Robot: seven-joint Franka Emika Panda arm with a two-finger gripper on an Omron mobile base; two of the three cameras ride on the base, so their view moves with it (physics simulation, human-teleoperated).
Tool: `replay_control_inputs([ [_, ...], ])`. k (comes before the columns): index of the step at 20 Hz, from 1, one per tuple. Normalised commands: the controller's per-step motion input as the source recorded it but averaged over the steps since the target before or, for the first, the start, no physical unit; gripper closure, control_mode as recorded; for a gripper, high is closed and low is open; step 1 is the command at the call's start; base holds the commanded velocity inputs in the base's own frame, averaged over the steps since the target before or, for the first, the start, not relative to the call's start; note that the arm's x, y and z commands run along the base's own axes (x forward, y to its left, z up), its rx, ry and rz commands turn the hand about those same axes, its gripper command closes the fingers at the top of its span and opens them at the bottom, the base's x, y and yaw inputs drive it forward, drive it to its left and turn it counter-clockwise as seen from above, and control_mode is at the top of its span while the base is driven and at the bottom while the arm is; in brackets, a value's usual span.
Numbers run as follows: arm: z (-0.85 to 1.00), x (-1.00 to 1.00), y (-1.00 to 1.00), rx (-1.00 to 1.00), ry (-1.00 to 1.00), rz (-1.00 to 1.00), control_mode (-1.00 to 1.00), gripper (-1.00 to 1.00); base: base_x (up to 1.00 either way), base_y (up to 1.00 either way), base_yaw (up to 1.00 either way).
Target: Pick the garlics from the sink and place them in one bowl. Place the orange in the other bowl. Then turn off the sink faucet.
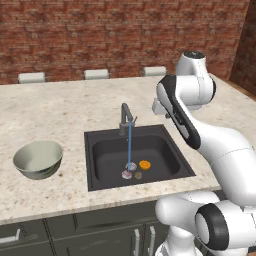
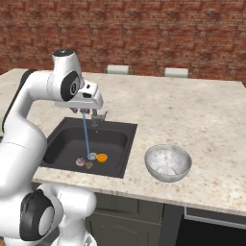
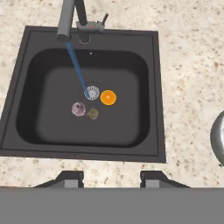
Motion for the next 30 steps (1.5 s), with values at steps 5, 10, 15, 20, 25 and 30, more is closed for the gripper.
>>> replay_control_inputs([
  [5, -0.04, 0.00, 0.00, 0.03, -0.05, 0.00, -1.00, -1.00, 0.00, 0.00, 0.00],
  [10, -0.15, 0.00, 0.00, 0.11, -0.04, 0.00, -1.00, -1.00, 0.00, 0.00, 0.00],
  [15, -0.19, 0.00, 0.00, 0.14, 0.00, 0.00, -1.00, -1.00, 0.00, 0.00, 0.00],
  [20, -0.25, 0.00, 0.00, 0.08, 0.00, -0.01, -1.00, -1.00, 0.00, 0.00, 0.00],
  [25, -0.30, 0.00, 0.00, 0.06, 0.00, -0.02, -1.00, -1.00, 0.00, 0.00, 0.00],
  [30, -0.35, 0.00, 0.00, 0.04, 0.00, -0.02, -1.00, -1.00, 0.00, 0.00, 0.00],
])
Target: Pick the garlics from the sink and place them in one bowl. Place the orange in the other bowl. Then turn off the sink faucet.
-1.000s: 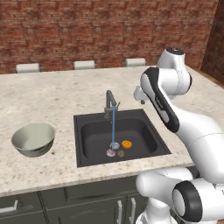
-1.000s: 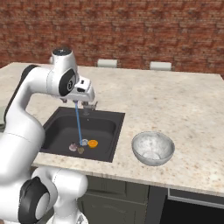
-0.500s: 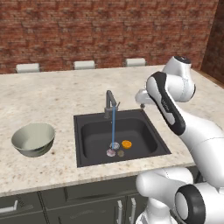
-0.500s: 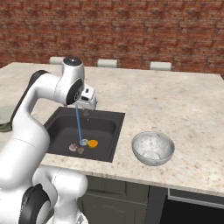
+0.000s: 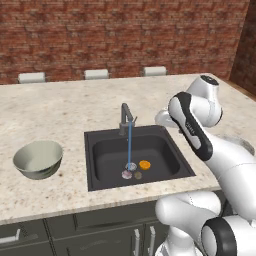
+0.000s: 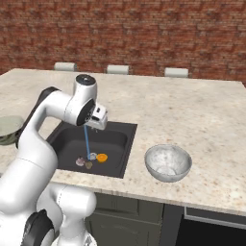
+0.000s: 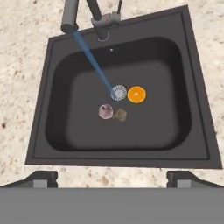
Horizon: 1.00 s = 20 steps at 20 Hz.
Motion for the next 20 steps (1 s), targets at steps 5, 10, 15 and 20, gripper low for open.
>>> replay_control_inputs([
  [5, -0.41, 0.00, 0.00, 0.02, 0.00, -0.02, -1.00, -1.00, 0.00, 0.00, 0.00],
  [10, -0.43, 0.00, 0.00, 0.02, 0.00, -0.01, -1.00, -1.00, 0.00, 0.00, 0.00],
  [15, -0.45, 0.00, 0.00, 0.02, 0.00, -0.01, -1.00, -1.00, 0.00, 0.00, 0.00],
  [20, -0.49, 0.00, 0.00, 0.01, 0.00, -0.01, -1.00, -1.00, 0.00, 0.00, 0.00],
])
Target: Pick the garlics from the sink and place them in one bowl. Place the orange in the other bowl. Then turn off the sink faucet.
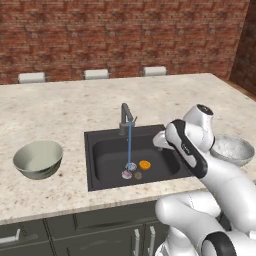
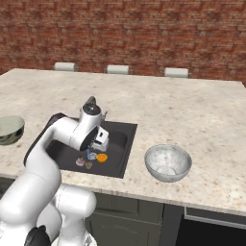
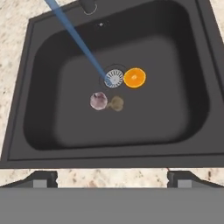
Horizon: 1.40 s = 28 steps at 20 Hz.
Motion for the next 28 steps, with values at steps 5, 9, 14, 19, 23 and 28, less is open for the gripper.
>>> replay_control_inputs([
  [5, -0.52, 0.04, 0.00, 0.00, 0.03, -0.03, -1.00, -1.00, 0.00, 0.00, 0.00],
  [9, -0.46, 0.17, 0.00, 0.00, 0.05, -0.04, -1.00, -1.00, 0.00, 0.00, 0.00],
  [14, -0.42, 0.24, 0.00, 0.00, 0.02, -0.04, -1.00, -1.00, 0.00, 0.00, 0.00],
  [19, -0.19, 0.33, 0.00, 0.00, 0.00, -0.04, -1.00, -1.00, 0.00, 0.00, 0.00],
  [23, -0.17, 0.36, 0.03, 0.00, 0.00, -0.01, -1.00, -1.00, 0.00, 0.00, 0.00],
  [28, -0.18, 0.31, 0.08, 0.00, 0.00, -0.01, -1.00, -1.00, 0.00, 0.00, 0.00],
])
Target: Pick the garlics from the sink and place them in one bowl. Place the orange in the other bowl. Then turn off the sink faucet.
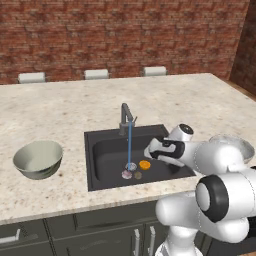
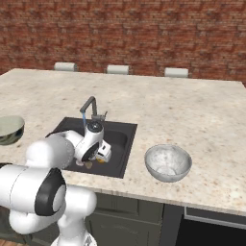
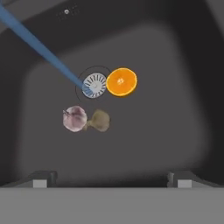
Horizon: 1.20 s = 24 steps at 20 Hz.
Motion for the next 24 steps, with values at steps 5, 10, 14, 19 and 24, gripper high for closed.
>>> replay_control_inputs([
  [5, -0.18, 0.30, 0.03, 0.00, 0.01, 0.00, -1.00, -1.00, 0.00, 0.00, 0.00],
  [10, -0.22, 0.19, 0.00, 0.00, 0.03, 0.00, -1.00, -1.00, 0.00, 0.00, 0.00],
  [14, -0.23, 0.22, 0.00, 0.00, 0.05, 0.00, -1.00, -1.00, 0.00, 0.00, 0.00],
  [19, -0.20, 0.29, 0.00, 0.00, 0.05, 0.00, -1.00, -1.00, 0.00, 0.00, 0.00],
  [24, -0.16, 0.30, 0.00, 0.00, 0.02, 0.00, -1.00, -1.00, 0.00, 0.00, 0.00],
])
